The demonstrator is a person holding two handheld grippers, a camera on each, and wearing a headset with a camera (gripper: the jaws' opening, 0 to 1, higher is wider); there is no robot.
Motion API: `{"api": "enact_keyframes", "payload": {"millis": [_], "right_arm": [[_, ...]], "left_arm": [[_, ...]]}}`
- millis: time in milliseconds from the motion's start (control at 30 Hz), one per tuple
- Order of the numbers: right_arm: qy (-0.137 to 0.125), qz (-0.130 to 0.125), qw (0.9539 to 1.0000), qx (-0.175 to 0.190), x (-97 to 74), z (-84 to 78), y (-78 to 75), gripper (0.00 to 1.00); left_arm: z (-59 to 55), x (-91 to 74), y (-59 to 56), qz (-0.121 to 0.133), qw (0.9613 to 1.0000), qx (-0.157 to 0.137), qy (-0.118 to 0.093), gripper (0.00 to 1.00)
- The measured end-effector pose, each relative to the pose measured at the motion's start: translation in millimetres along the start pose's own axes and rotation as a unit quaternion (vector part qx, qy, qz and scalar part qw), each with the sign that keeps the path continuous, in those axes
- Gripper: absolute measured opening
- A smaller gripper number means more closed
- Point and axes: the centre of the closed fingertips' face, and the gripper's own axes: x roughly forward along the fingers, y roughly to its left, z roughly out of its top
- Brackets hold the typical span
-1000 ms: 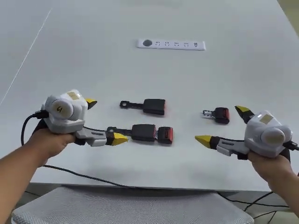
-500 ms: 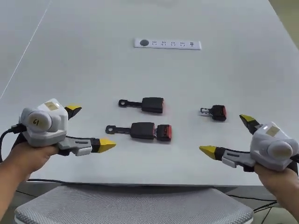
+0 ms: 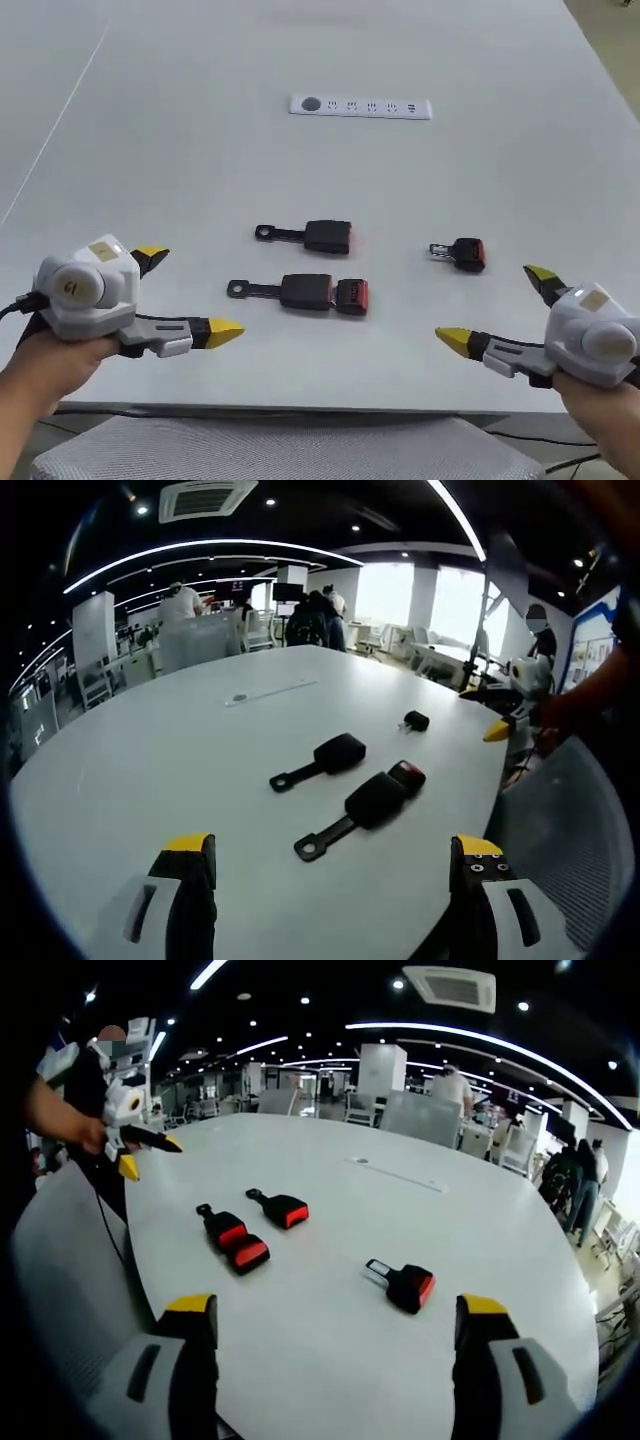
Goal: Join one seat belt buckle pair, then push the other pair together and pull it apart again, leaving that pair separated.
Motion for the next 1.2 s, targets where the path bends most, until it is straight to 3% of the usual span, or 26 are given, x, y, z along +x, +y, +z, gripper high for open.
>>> {"api": "enact_keyframes", "payload": {"millis": [600, 1200], "right_arm": [[0.005, -0.004, 0.9999, 0.010, 5.4, -0.8, -7.1, 1.00], [0.003, -0.003, 1.0000, 0.009, 10.4, 2.8, -4.4, 1.00]], "left_arm": [[4.2, 2.9, 3.8, 0.000, 1.0000, -0.003, 0.000, 1.00], [3.6, 2.1, 6.1, 0.000, 1.0000, -0.003, -0.001, 1.00]]}}
